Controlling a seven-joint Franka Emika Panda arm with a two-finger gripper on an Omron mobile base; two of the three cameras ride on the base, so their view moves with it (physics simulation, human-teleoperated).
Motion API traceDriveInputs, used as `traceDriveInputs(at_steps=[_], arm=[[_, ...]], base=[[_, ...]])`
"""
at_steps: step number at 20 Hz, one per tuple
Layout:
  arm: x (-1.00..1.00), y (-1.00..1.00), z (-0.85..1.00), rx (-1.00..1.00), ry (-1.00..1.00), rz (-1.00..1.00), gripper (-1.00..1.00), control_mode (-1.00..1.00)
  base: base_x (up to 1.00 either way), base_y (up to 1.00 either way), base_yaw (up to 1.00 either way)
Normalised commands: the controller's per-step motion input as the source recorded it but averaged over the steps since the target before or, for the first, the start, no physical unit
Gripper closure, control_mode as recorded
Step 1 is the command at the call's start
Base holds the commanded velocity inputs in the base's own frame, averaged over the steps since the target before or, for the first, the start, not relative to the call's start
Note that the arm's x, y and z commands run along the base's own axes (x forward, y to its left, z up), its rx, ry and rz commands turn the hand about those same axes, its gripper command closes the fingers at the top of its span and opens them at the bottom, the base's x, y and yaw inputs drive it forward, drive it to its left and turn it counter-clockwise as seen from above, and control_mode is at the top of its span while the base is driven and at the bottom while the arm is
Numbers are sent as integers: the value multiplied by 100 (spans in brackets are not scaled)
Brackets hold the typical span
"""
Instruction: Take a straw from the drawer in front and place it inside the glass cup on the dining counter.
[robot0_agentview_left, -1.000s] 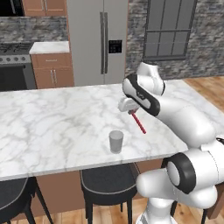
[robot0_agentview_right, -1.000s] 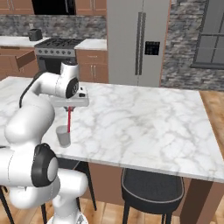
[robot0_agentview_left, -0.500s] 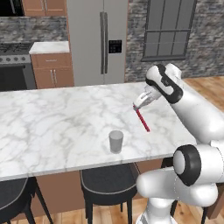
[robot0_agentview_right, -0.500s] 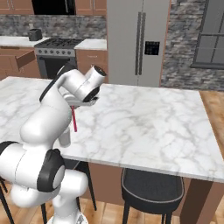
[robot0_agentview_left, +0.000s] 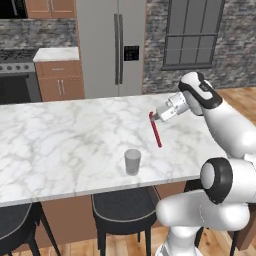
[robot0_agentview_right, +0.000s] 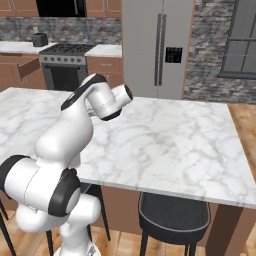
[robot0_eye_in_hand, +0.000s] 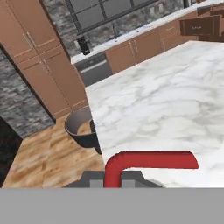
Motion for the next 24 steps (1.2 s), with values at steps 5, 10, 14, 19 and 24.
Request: traceDriveInputs(at_steps=[5,10,14,19,24], arm=[[6,37,13,17,-16,14,100,-100],[0,16,2,8,-5,13,100,-100],[0,1,0,3,-1,9,100,-100],[0,0,0,1,1,8,100,-100],[0,19,-2,6,2,7,100,-100]], base=[[0,0,0],[0,0,0],[0,0,0],[0,0,0],[0,0,0]])
